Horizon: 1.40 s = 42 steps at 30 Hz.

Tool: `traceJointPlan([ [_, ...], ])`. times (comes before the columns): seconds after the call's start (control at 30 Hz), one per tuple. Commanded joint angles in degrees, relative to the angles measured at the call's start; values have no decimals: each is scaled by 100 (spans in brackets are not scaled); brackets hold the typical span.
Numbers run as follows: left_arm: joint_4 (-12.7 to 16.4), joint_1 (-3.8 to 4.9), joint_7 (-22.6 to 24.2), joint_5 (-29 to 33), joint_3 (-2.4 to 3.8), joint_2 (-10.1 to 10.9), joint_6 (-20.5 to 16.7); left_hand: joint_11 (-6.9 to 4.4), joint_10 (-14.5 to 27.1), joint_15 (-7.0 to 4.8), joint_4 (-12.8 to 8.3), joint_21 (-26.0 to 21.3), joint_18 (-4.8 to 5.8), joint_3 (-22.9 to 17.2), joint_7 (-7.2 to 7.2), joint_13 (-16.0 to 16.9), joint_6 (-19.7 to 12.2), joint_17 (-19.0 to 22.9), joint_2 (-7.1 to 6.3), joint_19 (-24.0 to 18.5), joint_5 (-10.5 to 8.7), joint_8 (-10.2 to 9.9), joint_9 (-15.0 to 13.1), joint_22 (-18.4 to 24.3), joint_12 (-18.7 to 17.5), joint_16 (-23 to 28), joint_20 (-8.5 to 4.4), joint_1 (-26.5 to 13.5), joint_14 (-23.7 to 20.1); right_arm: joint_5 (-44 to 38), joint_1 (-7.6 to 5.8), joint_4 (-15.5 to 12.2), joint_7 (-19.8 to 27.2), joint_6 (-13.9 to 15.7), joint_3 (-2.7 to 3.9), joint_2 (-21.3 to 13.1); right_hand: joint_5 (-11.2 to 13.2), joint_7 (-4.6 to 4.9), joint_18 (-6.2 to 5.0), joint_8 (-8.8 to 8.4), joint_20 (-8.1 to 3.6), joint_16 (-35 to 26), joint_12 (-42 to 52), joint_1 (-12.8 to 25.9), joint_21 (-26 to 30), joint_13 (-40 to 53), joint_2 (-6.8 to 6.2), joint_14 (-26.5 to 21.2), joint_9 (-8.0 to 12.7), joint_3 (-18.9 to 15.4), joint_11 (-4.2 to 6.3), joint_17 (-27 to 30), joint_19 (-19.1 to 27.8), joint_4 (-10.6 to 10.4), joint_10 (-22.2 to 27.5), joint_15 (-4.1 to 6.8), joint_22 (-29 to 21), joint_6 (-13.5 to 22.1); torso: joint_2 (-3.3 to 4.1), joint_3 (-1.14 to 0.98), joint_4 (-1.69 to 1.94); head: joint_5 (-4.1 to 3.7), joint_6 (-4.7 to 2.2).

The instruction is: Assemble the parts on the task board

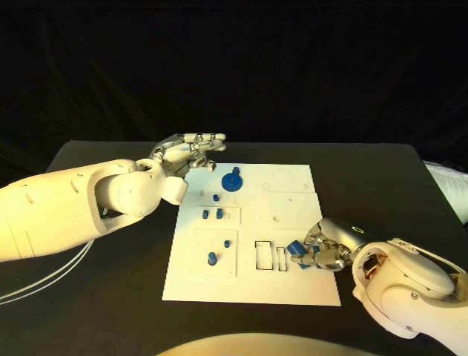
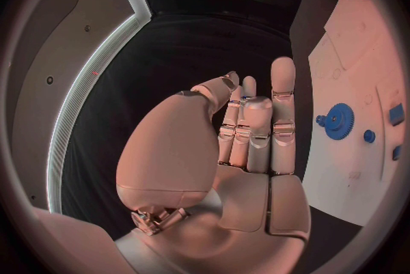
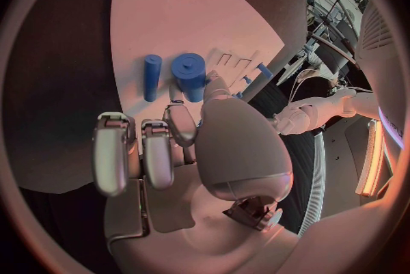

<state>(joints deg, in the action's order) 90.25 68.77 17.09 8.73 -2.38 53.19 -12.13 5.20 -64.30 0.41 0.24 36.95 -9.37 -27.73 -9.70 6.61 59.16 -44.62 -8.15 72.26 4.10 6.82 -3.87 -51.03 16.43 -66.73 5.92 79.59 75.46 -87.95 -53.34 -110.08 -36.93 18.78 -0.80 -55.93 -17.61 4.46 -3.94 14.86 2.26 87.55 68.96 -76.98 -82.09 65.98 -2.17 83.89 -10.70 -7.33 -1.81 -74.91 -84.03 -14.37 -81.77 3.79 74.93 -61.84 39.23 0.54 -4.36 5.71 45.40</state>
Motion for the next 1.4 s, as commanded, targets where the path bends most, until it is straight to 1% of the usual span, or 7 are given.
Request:
traceJointPlan([
  [0.03,15,2,33,-17,3,4,109,7,34,-2,-1,-32,-78,24,-7,9,-17,5,36,-35,-1,-23,0,5,23,19,14,-5,-42,216,27,-86,-38,501,-3,-80,3,-33,107,29,-43,31,942,-357,-22,1310,341,535,-67,4,221,-1129,-121,15,-235,44,189,-79,-5,-2,-2,9,2],
  [0.2,11,2,29,-17,3,1,117,7,34,-2,-1,-32,-78,24,-7,9,-17,5,36,-35,-1,-23,0,5,23,19,14,-5,-42,601,10,-282,139,975,42,-129,-39,-17,105,19,-49,32,960,-248,-16,1342,294,535,-102,-66,209,-1130,-115,-45,-251,39,176,-56,-7,5,2,-5,-14],
  [0.33,13,2,19,-17,3,-9,137,3,41,-3,-12,-36,-79,20,-4,11,-17,16,50,-34,3,-21,0,9,36,21,14,10,-47,828,-3,-363,195,1068,57,-84,-135,-19,104,15,-50,32,960,-194,-14,1355,282,535,-134,-99,210,-1131,-113,-85,-256,40,172,-50,2,-3,16,-9,-20],
  [0.63,26,2,17,-17,3,-8,147,3,43,-4,-14,-41,-80,19,-4,11,-17,17,53,-35,4,-20,0,12,39,20,14,13,-47,1111,-12,-247,30,586,62,239,-724,-39,103,29,-51,33,947,153,-18,1393,309,535,-266,-289,222,-1135,-111,-220,-267,45,179,-95,4,1,9,36,9],
  [0.93,45,3,-3,-17,3,-1,169,5,45,-4,-14,-40,-80,22,-6,11,-18,14,52,-34,3,-20,0,12,41,18,14,9,-46,998,-13,-161,-253,127,60,547,-701,-113,95,108,-89,7,903,481,3,1388,366,526,-397,-467,282,-1093,-98,-221,-273,94,149,-248,4,3,12,52,18],
  [1.3,62,3,-9,-18,3,16,172,6,50,-3,-16,-39,-79,28,-7,12,-21,20,47,-33,2,-21,1,11,44,19,14,7,-49,896,-28,-99,-364,-19,59,691,-668,-132,95,127,-107,8,867,581,6,1372,391,527,-448,-527,300,-1096,-98,-227,-268,112,147,-272,6,1,17,67,33],
  [1.4,65,3,-9,-18,3,18,174,6,50,-3,-16,-39,-79,28,-7,12,-21,20,47,-33,2,-21,1,11,44,19,14,7,-49,817,-30,-87,-383,9,60,707,-491,-141,95,133,-117,6,838,732,10,1361,396,527,-493,-618,308,-1094,-98,-226,-265,119,144,-271,7,1,16,75,34],
])
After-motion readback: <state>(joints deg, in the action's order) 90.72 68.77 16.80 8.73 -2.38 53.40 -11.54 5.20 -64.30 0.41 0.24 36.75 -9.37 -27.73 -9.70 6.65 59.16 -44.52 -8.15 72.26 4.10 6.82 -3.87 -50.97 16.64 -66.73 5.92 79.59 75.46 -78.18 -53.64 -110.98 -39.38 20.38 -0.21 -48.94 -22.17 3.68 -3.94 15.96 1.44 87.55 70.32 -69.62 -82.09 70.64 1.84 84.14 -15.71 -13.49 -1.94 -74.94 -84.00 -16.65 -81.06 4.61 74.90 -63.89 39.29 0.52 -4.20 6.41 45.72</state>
